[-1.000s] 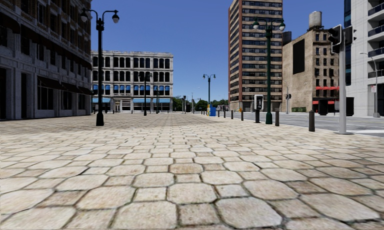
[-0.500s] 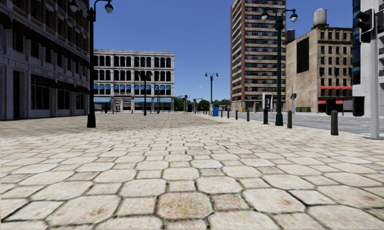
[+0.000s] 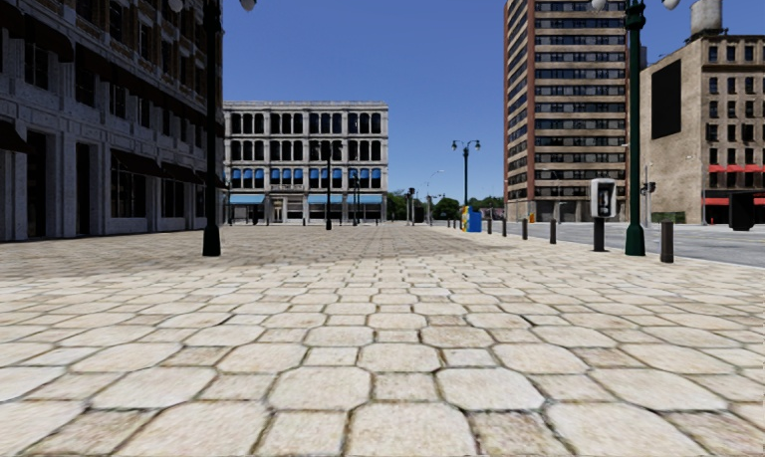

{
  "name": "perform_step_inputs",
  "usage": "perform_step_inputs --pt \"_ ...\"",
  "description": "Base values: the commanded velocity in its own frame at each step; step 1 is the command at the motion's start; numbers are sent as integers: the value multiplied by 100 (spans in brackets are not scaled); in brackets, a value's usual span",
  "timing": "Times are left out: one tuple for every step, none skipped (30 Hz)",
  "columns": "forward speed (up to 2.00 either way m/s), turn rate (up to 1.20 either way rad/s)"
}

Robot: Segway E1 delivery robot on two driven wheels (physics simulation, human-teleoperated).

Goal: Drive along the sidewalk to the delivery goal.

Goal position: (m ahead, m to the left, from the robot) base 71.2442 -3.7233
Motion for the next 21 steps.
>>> perform_step_inputs --pt "200 0" --pt "200 0" --pt "200 0" --pt "200 0" --pt "200 0" --pt "200 0" --pt "200 0" --pt "200 0" --pt "200 0" --pt "200 0" --pt "200 0" --pt "200 0" --pt "200 0" --pt "200 0" --pt "200 0" --pt "200 0" --pt "200 0" --pt "200 0" --pt "200 0" --pt "200 0" --pt "200 0"
